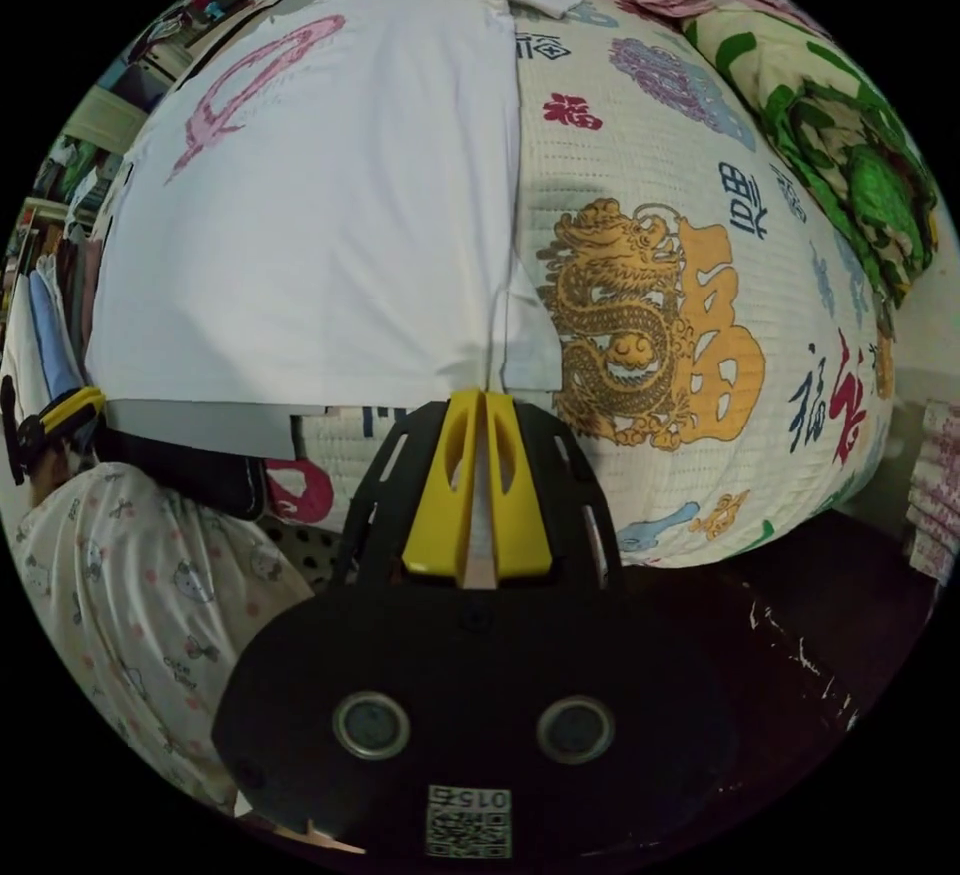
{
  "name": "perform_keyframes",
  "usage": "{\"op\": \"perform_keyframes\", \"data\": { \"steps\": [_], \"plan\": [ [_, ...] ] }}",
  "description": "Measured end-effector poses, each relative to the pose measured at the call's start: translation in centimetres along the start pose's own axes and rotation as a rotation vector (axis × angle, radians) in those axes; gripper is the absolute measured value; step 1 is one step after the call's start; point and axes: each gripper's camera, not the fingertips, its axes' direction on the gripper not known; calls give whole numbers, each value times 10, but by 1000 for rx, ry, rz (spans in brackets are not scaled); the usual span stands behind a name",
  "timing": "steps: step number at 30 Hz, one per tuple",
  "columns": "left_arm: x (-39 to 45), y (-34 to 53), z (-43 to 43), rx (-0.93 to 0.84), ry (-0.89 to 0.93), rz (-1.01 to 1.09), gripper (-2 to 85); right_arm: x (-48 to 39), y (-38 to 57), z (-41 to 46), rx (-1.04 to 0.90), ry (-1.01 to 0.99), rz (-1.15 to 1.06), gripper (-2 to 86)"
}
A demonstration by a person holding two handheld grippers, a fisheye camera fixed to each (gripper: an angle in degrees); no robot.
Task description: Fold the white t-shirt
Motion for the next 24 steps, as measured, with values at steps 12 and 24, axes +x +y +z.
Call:
{"op": "perform_keyframes", "data": {
  "steps": [12, 24],
  "plan": [
    [8, -8, -51, 16, -12, -5, 54, -89, 141, -55, 160, -187, 298, 84],
    [23, -12, -102, 19, -48, -4, 57, -322, 591, -522, 2223, -121, 207, 0]
  ]
}}
